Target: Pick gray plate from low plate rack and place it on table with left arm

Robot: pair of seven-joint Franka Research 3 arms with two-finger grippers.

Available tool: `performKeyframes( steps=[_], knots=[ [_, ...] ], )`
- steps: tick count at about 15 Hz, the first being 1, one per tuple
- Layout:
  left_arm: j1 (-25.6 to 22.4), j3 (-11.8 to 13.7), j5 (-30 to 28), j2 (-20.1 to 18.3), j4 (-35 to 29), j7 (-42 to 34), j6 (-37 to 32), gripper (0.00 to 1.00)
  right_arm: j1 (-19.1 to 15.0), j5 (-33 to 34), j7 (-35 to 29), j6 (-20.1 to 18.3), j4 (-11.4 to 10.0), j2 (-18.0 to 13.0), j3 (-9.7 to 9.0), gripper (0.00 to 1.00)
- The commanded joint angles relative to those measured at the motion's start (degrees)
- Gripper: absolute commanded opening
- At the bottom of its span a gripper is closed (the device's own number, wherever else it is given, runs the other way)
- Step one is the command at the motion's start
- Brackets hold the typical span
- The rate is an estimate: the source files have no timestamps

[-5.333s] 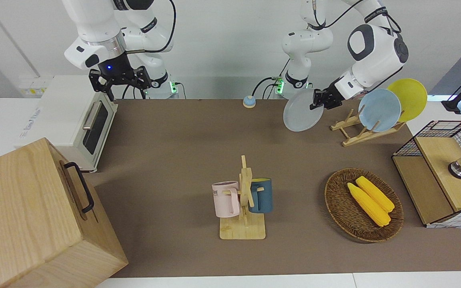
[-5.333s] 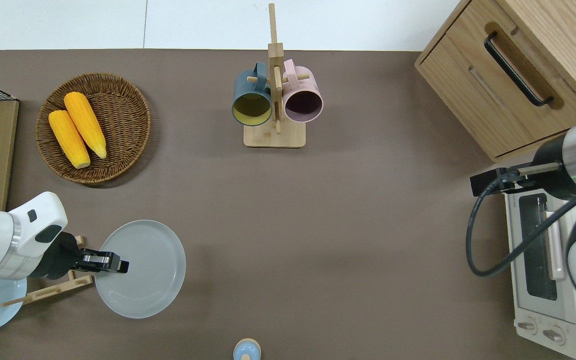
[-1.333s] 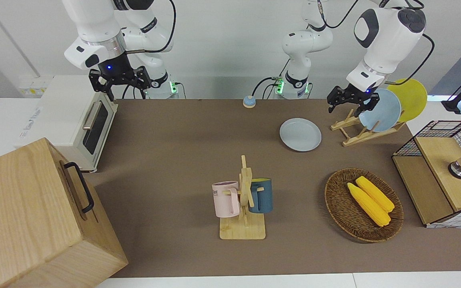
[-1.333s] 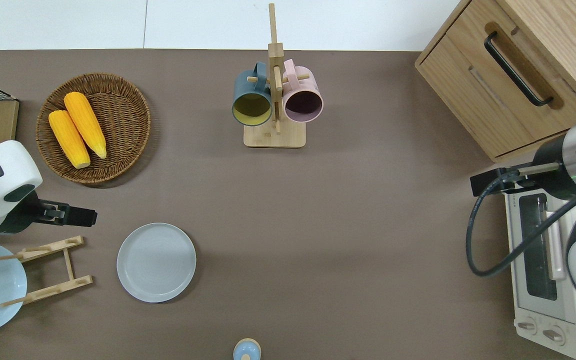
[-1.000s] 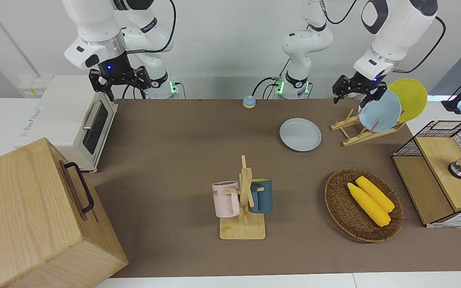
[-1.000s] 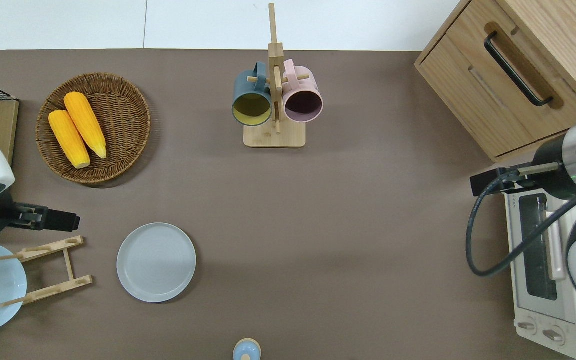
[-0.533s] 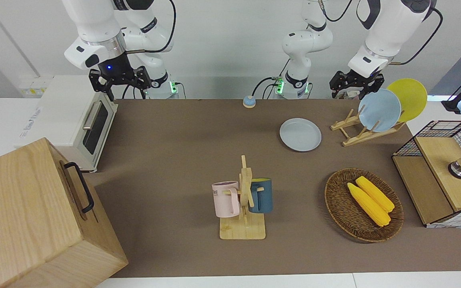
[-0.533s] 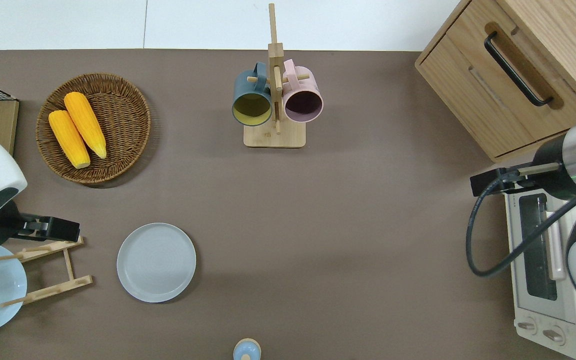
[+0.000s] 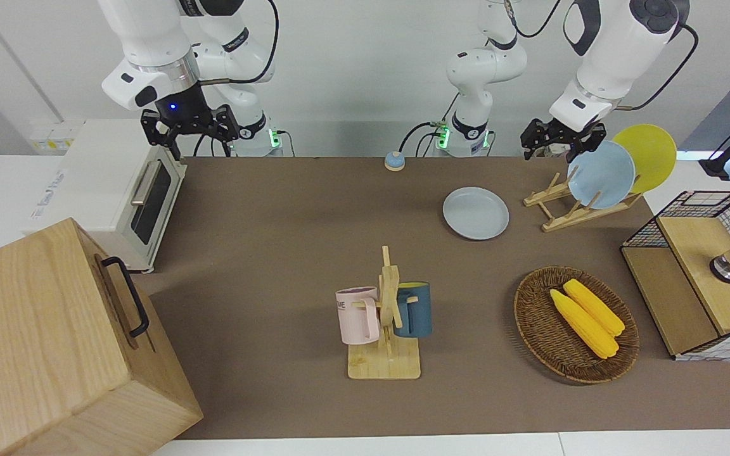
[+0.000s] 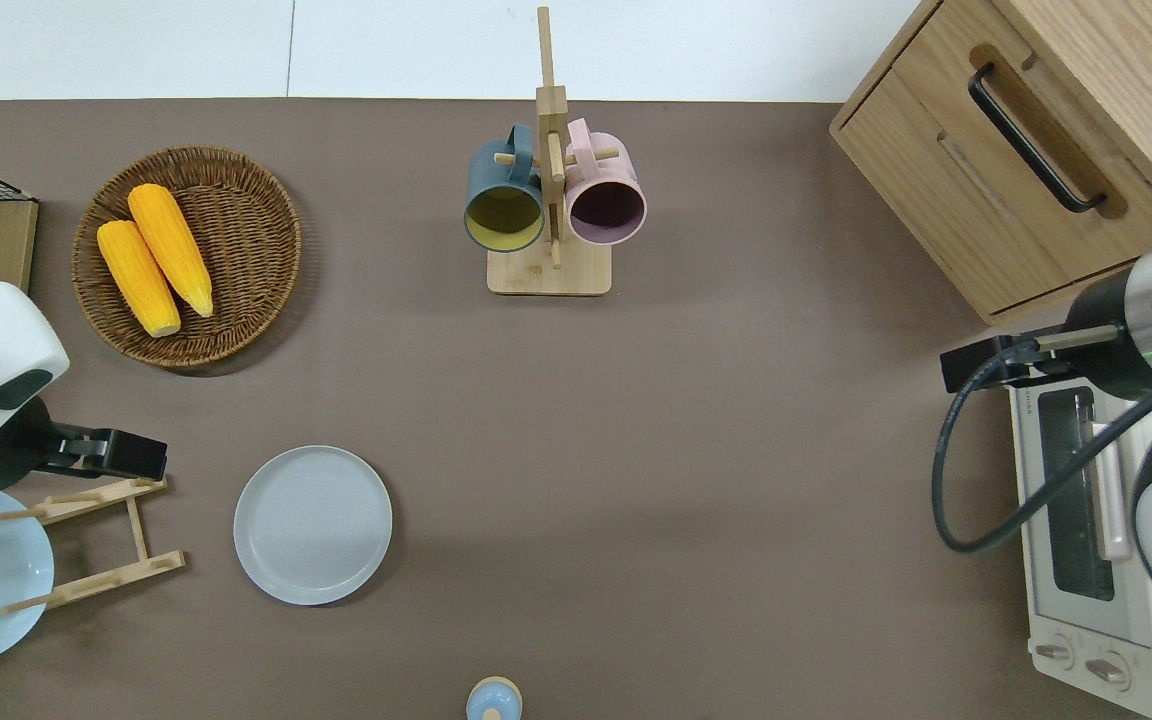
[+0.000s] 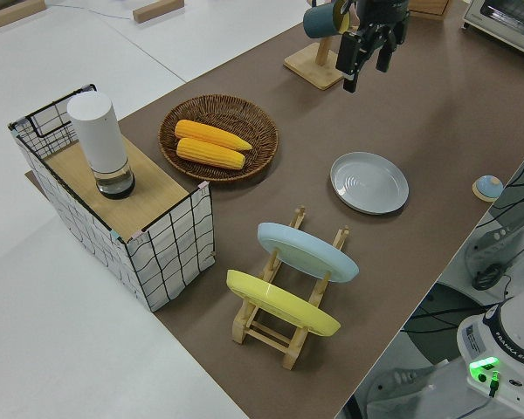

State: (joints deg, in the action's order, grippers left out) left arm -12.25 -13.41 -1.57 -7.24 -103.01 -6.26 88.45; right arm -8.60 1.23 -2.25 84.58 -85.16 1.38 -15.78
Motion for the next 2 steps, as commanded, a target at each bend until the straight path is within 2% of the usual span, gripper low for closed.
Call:
performKeyframes(
  steps=[1, 2],
  knots=[
    [0.7, 0.2, 1.1, -0.5, -1.2, -1.7, 1.1, 0.99, -1.1, 0.1, -0.7, -0.8, 0.5, -0.1, -1.01, 0.983],
    [0.6, 0.2, 1.1, -0.8, -1.4, -1.8, 1.0, 0.99, -1.1, 0.1, -0.7, -0.8, 0.5, -0.1, -1.01, 0.983]
  ],
)
